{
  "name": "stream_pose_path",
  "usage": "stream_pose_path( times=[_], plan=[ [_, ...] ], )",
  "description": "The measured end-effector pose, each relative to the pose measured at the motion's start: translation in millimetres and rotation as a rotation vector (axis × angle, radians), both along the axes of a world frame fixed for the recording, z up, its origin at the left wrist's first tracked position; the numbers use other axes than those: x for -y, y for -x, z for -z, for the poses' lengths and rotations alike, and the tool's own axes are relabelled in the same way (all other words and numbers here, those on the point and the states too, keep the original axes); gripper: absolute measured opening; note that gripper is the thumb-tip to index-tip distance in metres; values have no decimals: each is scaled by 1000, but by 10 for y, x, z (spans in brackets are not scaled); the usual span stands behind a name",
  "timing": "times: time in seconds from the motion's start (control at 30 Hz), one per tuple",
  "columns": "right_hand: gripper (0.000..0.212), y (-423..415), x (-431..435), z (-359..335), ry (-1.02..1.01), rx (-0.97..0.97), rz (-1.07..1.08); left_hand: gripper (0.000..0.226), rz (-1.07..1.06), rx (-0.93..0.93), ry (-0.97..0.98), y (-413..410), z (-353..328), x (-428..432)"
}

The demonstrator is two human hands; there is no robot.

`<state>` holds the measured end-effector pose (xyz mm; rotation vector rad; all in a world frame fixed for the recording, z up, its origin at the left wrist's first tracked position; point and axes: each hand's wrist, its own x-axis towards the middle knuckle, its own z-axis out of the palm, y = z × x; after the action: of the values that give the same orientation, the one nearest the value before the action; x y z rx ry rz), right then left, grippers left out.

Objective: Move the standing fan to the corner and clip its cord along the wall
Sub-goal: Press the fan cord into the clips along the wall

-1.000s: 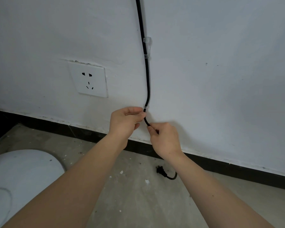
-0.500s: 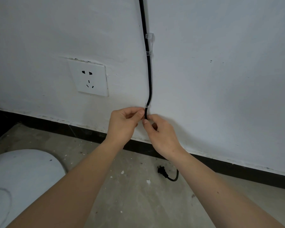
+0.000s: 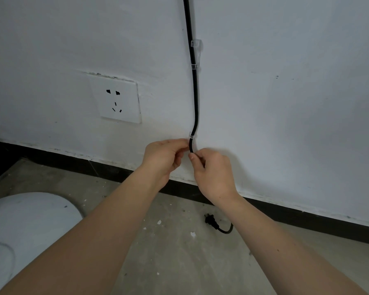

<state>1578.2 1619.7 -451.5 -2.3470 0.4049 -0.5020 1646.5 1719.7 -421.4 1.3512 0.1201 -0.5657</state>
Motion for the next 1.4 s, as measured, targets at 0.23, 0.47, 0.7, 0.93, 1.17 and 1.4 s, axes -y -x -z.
stream_pose_path(
  times=[0.23, 0.47, 0.7, 0.93, 1.17, 1.4],
  plan=[
    [39, 24, -16, -52, 260, -73, 53, 9, -37, 17, -34, 12, 10, 41],
    [43, 10, -32, -76, 323, -107, 60, 11, -58, 37, -60, 37, -15, 65],
    [47, -83, 1, -109, 231, -123, 85, 9, -67, 59, -73, 54, -34, 62],
    [60, -51, -16, -28, 155, -81, 69, 2, -14, 339, -234, 86, -19, 10],
    [37, 236, -125, 234, 102, -181, -44, 2, 120, 368, -252, 6, -19, -143],
    [42, 216, -343, 313, -258, -282, -37, 41, 321, -87, -844, 273, 653, -686]
  ],
)
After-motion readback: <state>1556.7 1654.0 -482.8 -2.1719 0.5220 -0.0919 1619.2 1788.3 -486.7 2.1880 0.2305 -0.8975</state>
